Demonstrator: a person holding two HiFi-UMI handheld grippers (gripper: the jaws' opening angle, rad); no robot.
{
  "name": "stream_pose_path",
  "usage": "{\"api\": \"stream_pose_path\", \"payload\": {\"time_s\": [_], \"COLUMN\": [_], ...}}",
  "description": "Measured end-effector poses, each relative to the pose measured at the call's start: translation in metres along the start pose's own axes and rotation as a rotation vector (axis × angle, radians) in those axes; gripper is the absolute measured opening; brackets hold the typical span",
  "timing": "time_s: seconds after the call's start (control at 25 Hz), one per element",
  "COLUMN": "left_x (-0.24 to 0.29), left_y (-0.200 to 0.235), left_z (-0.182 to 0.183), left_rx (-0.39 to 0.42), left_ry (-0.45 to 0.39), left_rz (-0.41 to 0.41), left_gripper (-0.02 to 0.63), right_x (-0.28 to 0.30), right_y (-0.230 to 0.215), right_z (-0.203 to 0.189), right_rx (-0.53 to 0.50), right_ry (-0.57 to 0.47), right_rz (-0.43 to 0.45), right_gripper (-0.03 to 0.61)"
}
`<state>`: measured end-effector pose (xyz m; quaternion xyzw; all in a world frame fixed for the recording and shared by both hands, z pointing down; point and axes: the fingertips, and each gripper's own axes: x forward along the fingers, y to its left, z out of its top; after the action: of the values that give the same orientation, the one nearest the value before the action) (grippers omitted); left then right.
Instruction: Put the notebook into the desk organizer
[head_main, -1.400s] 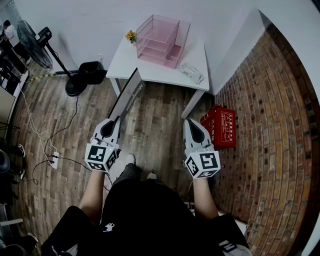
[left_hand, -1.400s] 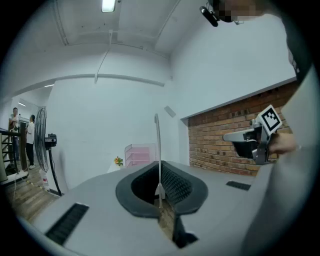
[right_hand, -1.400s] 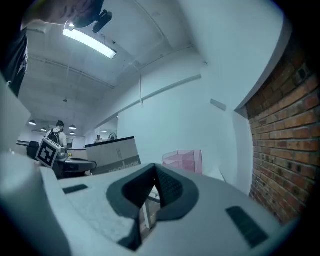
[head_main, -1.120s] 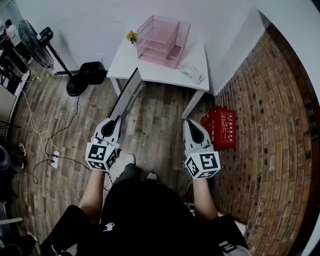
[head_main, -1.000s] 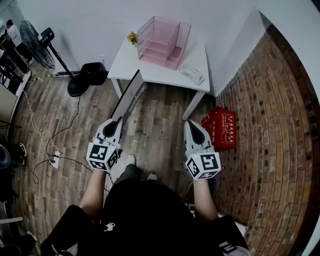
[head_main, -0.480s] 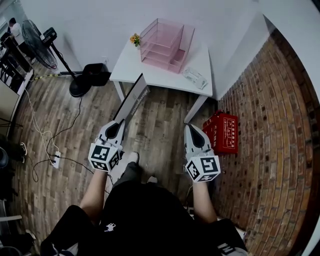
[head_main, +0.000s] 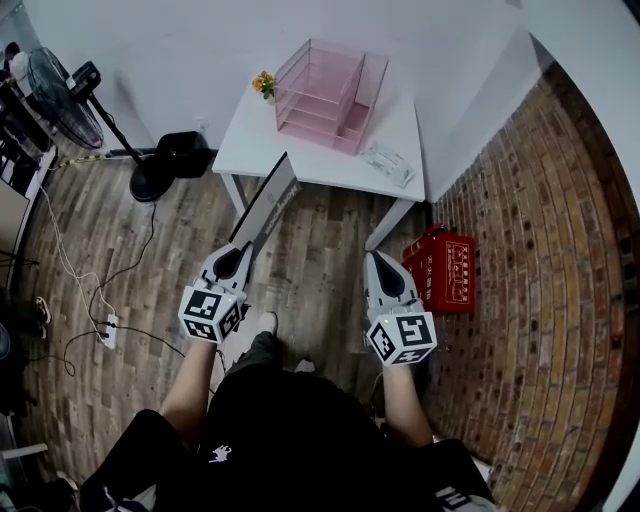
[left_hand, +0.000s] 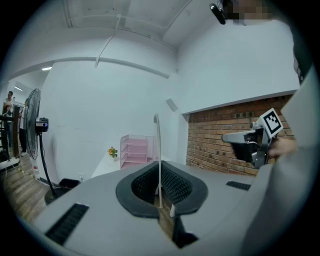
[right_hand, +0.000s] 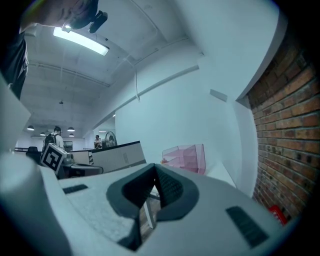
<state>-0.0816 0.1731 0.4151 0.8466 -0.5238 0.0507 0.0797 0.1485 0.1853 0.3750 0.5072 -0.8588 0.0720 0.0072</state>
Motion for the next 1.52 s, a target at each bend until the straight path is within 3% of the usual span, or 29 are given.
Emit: {"api": "stream_pose_path", "payload": {"time_s": [0.76, 1.52], "left_x": [0.086, 0.133], "left_y": [0.075, 0.147], "left_z": [0.000, 0.000], "left_rx": [-0.041, -0.043], "left_ry": [0.050, 0.051], "left_rz": [-0.103, -0.234], "left_gripper": [0.011, 0.011], "right_x": [0.098, 0.165], "right_y": [-0.013, 0.007], "right_z": [0.005, 0.015], "right_rx": [-0.007, -0.037], "right_ry": [0.048, 0.040], "right_rz": [-0.089, -0.221], "right_gripper": [0.003, 0.003]}}
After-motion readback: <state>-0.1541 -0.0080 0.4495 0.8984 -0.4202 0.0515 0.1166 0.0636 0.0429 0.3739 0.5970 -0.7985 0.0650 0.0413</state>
